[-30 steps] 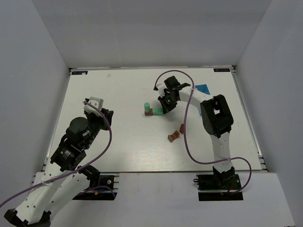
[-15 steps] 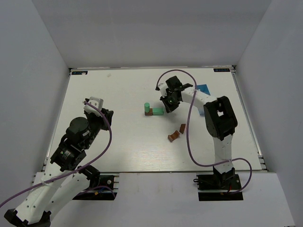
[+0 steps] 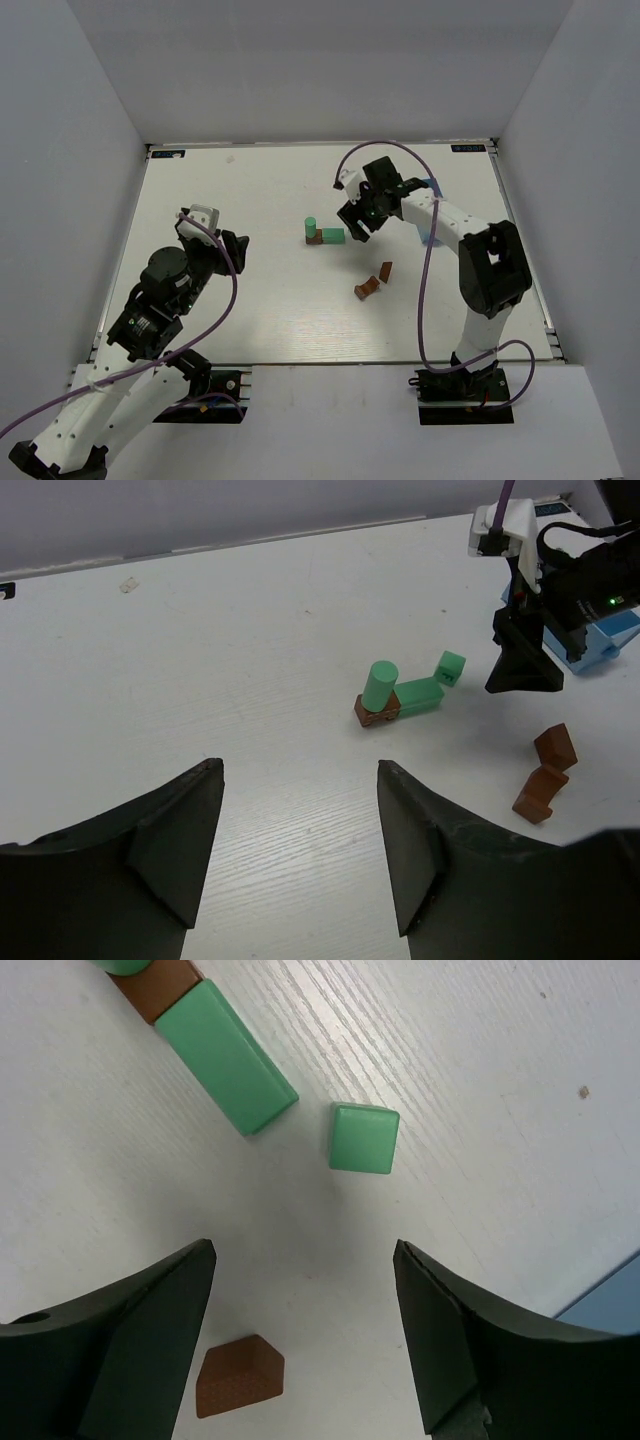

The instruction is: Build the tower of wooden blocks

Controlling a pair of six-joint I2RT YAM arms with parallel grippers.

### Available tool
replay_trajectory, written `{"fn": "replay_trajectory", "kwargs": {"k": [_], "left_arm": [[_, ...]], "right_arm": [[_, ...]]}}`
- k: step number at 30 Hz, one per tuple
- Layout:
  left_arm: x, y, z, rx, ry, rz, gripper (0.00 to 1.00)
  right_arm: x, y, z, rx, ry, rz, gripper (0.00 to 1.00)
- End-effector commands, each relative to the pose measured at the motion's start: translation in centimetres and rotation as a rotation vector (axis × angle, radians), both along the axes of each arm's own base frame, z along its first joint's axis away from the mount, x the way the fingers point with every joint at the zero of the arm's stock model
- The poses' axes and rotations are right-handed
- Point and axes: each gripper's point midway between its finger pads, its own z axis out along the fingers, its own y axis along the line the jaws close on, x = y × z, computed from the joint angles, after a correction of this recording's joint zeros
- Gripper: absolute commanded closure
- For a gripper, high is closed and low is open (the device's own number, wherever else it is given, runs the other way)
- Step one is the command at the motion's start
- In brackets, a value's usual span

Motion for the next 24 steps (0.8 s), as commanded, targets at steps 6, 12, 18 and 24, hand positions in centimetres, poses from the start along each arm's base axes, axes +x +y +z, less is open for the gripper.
{"fn": "replay_trajectory", "kwargs": {"k": [6, 12, 18, 24], "left_arm": [[0.3, 0.0, -0.5, 0.004, 0.005, 0.008, 0.27], [0.3, 0.0, -0.5, 0.004, 0.005, 0.008, 0.27], [0.3, -0.1, -0.5, 0.003, 0.006, -0.001, 0.27], [0.3, -0.1, -0.5, 0.003, 0.006, -0.001, 0.28]], "right_arm": [[2.7, -0.2, -1.7, -0.054, -0.031, -0.019, 0.29], [4.2, 0.8, -2.4, -0.053, -0.029, -0.024, 0.32], [5.4, 1.0, -3.3, -0.062, -0.024, -0.036, 0.32], [6.0, 1.2, -4.2, -0.069, -0.01, -0.049, 0.36]]}}
